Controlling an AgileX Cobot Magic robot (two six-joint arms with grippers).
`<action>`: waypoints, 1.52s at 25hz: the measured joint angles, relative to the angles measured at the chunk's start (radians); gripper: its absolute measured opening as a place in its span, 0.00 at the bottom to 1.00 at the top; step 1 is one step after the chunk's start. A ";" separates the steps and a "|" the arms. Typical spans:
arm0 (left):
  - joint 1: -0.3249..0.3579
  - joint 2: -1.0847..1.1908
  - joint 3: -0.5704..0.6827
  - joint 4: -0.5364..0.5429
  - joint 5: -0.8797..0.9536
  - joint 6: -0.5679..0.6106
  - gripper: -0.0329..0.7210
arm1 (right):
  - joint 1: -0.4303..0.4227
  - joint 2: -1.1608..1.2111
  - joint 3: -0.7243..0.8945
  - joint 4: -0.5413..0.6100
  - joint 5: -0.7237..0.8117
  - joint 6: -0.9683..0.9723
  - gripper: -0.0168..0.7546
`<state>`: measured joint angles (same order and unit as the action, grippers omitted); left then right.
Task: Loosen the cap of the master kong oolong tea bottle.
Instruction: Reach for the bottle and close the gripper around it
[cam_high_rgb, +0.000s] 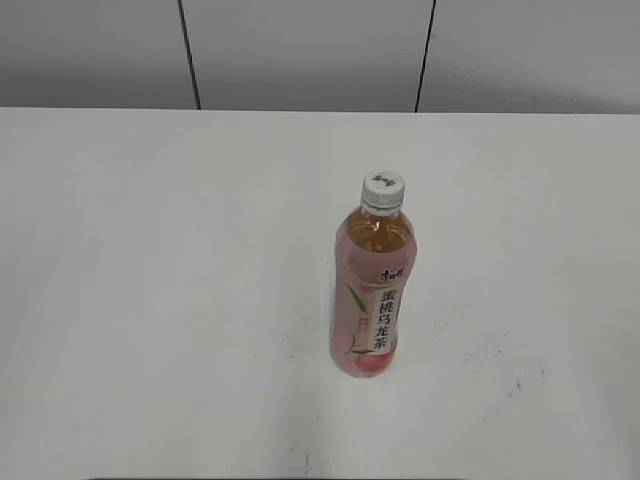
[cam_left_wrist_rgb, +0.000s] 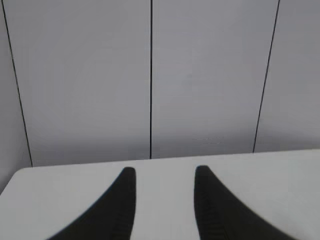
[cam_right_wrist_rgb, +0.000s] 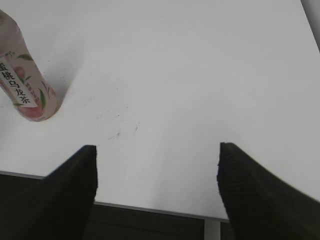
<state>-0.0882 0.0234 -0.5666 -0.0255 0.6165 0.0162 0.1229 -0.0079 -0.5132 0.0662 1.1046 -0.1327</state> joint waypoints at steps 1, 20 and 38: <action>0.000 0.020 0.013 -0.003 -0.053 0.000 0.36 | 0.000 0.000 0.000 0.000 0.000 0.000 0.75; -0.201 0.628 0.337 -0.092 -0.837 0.003 0.36 | 0.000 0.000 0.000 0.001 0.000 0.000 0.75; -0.536 1.582 0.339 0.345 -1.733 -0.095 0.76 | 0.000 0.000 0.000 0.003 0.000 0.008 0.75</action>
<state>-0.6239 1.6058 -0.2280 0.3194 -1.1164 -0.0783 0.1229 -0.0079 -0.5132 0.0693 1.1046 -0.1247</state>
